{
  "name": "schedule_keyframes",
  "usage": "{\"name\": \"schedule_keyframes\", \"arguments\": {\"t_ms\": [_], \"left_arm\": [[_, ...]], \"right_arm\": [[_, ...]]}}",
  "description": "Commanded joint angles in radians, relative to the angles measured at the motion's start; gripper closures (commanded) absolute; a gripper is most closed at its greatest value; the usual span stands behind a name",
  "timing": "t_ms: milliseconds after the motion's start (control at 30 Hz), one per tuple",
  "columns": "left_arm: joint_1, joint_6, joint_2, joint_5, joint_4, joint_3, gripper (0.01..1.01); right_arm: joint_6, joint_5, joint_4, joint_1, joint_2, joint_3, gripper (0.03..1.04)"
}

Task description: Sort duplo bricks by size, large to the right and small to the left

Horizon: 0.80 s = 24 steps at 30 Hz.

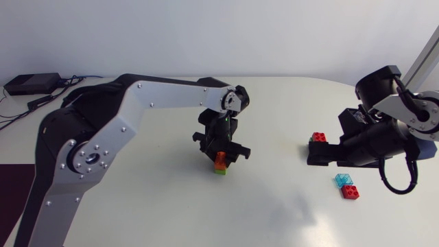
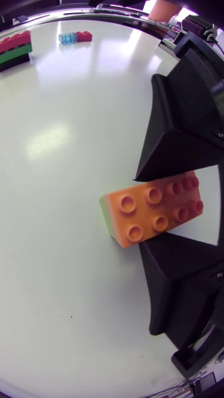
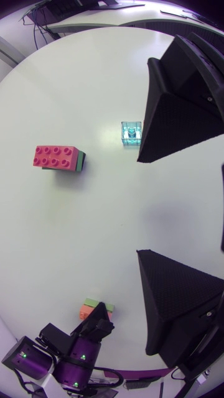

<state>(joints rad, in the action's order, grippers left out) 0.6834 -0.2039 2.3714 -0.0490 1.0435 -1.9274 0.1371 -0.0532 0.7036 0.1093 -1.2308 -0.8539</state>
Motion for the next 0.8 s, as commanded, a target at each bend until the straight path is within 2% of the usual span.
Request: {"name": "schedule_keyframes", "arguments": {"t_ms": [0,200,400,600,767], "left_arm": [[0.004,-0.022,0.017,-0.015,0.007,-0.035,0.67],[0.047,0.0,0.011,-0.015,0.004,-0.087,0.743],[0.117,0.035,0.038,-0.012,0.009,-0.194,0.744],[0.165,0.052,0.206,-0.012,0.125,-0.487,0.743],[0.185,0.067,0.333,-0.005,0.162,-0.706,0.743]], "right_arm": [[-0.013,-0.008,-0.003,-0.007,0.01,0.023,0.06],[-0.017,-0.022,-0.004,-0.017,0.013,0.036,0.06],[-0.033,-0.033,-0.004,-0.036,0.019,0.047,0.06],[-0.044,-0.046,-0.004,-0.056,0.03,0.058,0.06],[-0.06,-0.057,-0.006,-0.082,0.04,0.076,0.06]]}}
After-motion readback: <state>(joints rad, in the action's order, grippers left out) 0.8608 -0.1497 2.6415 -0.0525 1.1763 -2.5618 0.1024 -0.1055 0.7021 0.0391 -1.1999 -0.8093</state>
